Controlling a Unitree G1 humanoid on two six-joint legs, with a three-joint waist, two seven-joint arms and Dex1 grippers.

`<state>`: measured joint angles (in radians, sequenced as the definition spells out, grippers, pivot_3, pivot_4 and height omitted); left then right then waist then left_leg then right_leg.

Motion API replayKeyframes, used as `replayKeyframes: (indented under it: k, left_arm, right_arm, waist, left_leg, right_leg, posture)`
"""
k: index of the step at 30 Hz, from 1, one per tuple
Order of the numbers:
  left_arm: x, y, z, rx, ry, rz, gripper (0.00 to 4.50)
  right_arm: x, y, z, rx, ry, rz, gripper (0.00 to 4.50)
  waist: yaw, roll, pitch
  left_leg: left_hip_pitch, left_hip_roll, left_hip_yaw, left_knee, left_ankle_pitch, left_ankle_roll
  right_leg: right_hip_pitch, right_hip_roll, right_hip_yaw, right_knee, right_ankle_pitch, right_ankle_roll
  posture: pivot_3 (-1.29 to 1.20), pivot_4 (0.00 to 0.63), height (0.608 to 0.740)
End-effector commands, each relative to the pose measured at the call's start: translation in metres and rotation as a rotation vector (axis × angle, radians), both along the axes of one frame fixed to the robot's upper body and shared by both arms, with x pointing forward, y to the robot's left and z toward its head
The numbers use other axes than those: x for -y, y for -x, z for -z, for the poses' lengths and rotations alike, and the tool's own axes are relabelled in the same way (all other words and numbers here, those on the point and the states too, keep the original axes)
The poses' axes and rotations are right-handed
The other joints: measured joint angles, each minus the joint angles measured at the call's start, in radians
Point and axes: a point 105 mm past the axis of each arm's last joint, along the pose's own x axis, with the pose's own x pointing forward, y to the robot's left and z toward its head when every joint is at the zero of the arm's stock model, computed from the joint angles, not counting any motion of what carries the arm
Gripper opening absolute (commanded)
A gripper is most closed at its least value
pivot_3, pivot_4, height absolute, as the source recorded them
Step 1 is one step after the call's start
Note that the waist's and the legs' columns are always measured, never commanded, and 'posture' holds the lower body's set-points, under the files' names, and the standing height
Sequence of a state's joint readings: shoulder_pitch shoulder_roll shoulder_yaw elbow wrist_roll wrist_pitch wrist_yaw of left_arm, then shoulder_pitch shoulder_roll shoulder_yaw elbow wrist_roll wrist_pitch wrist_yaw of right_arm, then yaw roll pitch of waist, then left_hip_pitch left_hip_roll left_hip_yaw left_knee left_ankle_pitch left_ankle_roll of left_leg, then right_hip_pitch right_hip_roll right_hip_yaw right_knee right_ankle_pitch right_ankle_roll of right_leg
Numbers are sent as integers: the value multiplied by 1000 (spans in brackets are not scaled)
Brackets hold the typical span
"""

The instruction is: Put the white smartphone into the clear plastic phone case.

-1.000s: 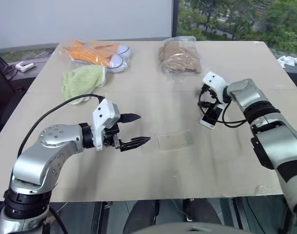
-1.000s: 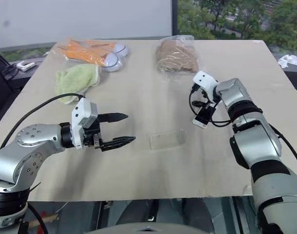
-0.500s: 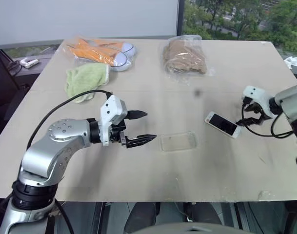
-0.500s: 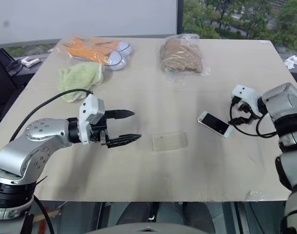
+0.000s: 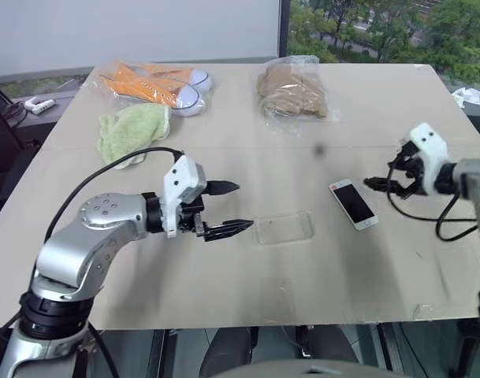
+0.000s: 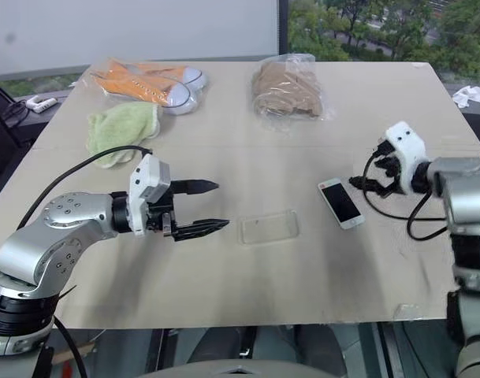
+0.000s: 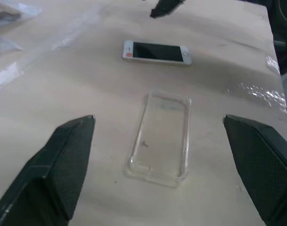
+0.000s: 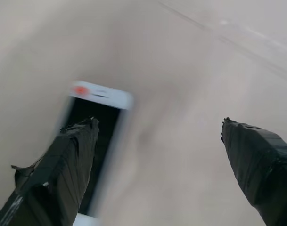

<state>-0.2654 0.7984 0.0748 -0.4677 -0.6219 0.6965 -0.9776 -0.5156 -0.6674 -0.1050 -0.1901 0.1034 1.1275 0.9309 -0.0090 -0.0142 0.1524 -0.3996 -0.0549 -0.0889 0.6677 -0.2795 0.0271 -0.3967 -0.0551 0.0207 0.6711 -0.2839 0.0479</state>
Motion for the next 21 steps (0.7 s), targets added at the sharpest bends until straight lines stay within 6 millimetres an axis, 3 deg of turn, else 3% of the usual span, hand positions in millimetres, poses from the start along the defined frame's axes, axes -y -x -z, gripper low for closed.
replayKeyframes:
  k: [1,5,11,21]
  left_arm:
    - [-2,2,-7,38,6,10,4453]
    - [-2,2,-4,28,-7,26,4453]
    - [-1,-3,-6,40,-10,47,4453]
    - [-1,-5,-1,44,-29,53,4453]
  right_arm:
    - [-20,21,-2,88,-12,61,4500]
    - [-26,30,21,121,43,131,4500]
    - [-10,26,48,142,70,273,4500]
    - [-30,47,89,-68,-20,183,4500]
  waist:
    - [-1,0,0]
    - [0,0,0]
    - [-5,0,0]
    - [-6,-2,-2]
  left_leg:
    - [0,0,1,0,0,0]
    - [1,-1,1,1,0,0]
    - [3,-1,2,1,0,0]
    - [5,0,3,1,0,0]
  right_leg:
    - [0,0,1,0,0,0]
    - [0,0,1,1,0,0]
    - [0,0,2,4,0,0]
    - [1,1,3,5,0,0]
  posture:
    - [0,150,740]
    - [0,150,740]
    - [0,150,740]
    - [0,150,740]
